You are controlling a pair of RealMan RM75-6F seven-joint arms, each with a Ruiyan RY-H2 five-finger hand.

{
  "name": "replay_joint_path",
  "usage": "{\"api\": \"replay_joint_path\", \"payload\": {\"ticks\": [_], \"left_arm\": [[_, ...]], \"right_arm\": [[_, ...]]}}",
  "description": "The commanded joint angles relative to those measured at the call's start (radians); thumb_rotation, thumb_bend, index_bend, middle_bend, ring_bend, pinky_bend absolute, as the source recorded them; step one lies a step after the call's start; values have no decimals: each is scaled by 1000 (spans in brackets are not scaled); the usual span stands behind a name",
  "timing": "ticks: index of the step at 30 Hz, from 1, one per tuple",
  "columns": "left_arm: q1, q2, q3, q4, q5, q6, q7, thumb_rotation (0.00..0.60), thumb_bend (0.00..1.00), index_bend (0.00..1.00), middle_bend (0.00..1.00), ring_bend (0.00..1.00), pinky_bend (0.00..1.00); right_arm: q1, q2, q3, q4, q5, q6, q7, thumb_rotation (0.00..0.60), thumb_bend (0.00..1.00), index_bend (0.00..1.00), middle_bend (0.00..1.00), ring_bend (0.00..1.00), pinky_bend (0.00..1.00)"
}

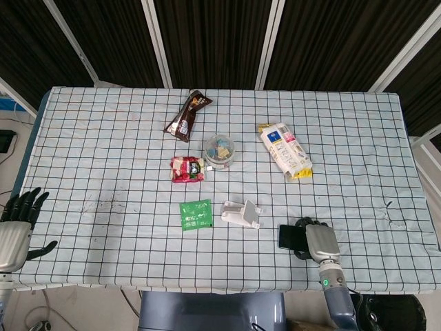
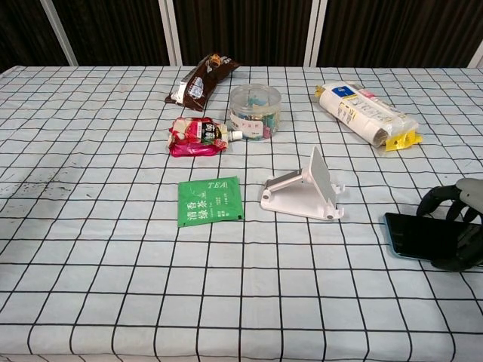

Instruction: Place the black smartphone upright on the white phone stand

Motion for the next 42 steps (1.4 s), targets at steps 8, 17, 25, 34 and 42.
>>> {"api": "replay_joint_path", "payload": {"ticks": [8, 17, 25, 34, 42], "left_arm": [[1, 0, 0, 0, -2, -1, -1, 600, 0, 0, 0, 0, 0], [1, -1, -2, -1, -5, -3, 2, 600, 0, 0, 0, 0, 0], [-1, -3, -4, 0, -6, -5, 5, 600, 0, 0, 0, 0, 0], [-7, -9, -7, 0, -14, -15, 12, 600, 0, 0, 0, 0, 0], [-13, -13, -11, 3, -27, -30, 8, 600, 0, 0, 0, 0, 0]], "right_arm": [[-14, 40, 12, -29, -62, 13, 87, 600, 397, 754, 649, 466, 392], [-25, 77, 62, -70, -143, 34, 240, 600, 398, 754, 648, 466, 393], [-56, 53, 152, -147, -122, 44, 500, 600, 404, 754, 644, 464, 392], [-62, -43, 157, -97, -237, 18, 775, 600, 406, 754, 640, 454, 393], [-35, -144, 180, -5, -322, 38, 893, 600, 405, 754, 637, 446, 392]]}}
